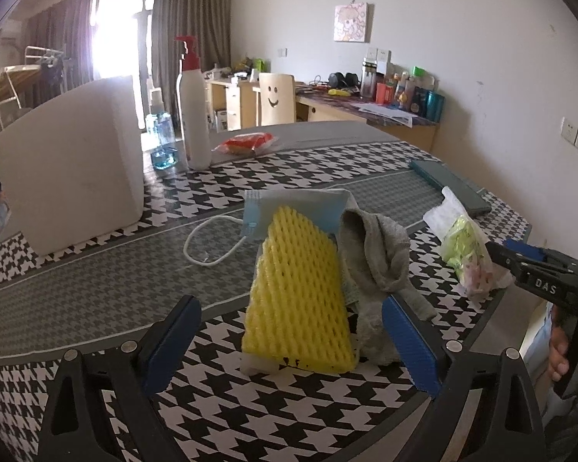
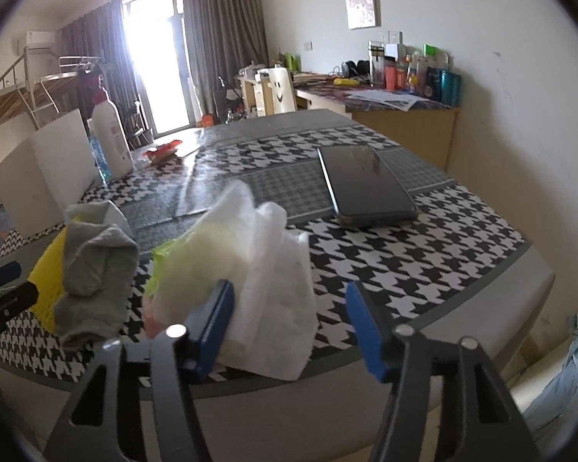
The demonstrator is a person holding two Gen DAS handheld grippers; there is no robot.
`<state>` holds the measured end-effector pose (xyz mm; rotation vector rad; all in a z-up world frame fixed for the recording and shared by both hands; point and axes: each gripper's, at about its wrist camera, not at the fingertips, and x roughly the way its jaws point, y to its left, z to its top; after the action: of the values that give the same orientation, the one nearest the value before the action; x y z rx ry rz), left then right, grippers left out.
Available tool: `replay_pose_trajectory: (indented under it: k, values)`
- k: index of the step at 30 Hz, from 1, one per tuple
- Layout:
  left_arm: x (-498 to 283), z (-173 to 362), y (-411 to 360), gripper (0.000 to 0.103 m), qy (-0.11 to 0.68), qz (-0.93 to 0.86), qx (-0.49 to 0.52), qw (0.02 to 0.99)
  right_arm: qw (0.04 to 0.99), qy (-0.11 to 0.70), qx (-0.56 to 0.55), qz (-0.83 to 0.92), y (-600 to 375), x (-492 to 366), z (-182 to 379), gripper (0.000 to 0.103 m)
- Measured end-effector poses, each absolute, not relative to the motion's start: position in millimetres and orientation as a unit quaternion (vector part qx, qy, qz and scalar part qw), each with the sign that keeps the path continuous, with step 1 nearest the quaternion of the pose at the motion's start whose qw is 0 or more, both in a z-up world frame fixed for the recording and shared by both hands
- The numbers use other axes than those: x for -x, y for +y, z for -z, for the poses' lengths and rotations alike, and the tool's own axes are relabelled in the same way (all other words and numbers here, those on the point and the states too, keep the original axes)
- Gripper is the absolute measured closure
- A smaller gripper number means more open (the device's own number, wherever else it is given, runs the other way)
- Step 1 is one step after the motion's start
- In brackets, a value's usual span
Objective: Organize soft objects
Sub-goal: 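Grasp the yellow foam net sleeve with the left tool while the right tool grasps the white tissue paper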
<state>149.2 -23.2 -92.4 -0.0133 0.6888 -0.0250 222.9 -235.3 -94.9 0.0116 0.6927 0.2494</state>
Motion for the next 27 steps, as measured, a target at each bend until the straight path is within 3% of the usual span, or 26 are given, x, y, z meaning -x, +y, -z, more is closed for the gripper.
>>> replay_pose_trajectory:
  k: [7,9,12,14,19,23,27]
  values:
    - [-152.5,97.4,-26.0,0.008,0.348,0.019,0.009,0.937,0.919,0.370,-0.015,-0.138,-232.8,-231.5,102.3,0.046]
    - [-152.8,98.4,-27.2,0.013,0.351,0.024,0.010,0.936,0.917,0.373,-0.016,-0.140,-232.2,-233.5,103.2,0.047]
    - [-154.0,100.8,-28.0,0.018,0.357,0.028,0.011,0.934,0.915,0.377,-0.015,-0.140,-233.1,-235.7,102.9,0.060]
    - [-154.7,102.9,-27.3,0.025,0.361,0.025,0.013,0.932,0.914,0.380,-0.012,-0.141,-231.9,-236.7,102.4,0.069]
    - [-158.3,107.6,-24.7,0.034,0.373,0.024,0.016,0.927,0.914,0.378,0.004,-0.151,-225.4,-234.1,102.7,0.080]
    - [-160.9,111.0,-23.6,0.051,0.380,0.021,0.016,0.924,0.913,0.376,0.015,-0.157,-220.9,-233.1,102.3,0.092]
    - [-159.9,109.0,-20.6,0.067,0.374,0.015,0.019,0.927,0.912,0.376,0.013,-0.164,-219.6,-232.8,102.3,0.096]
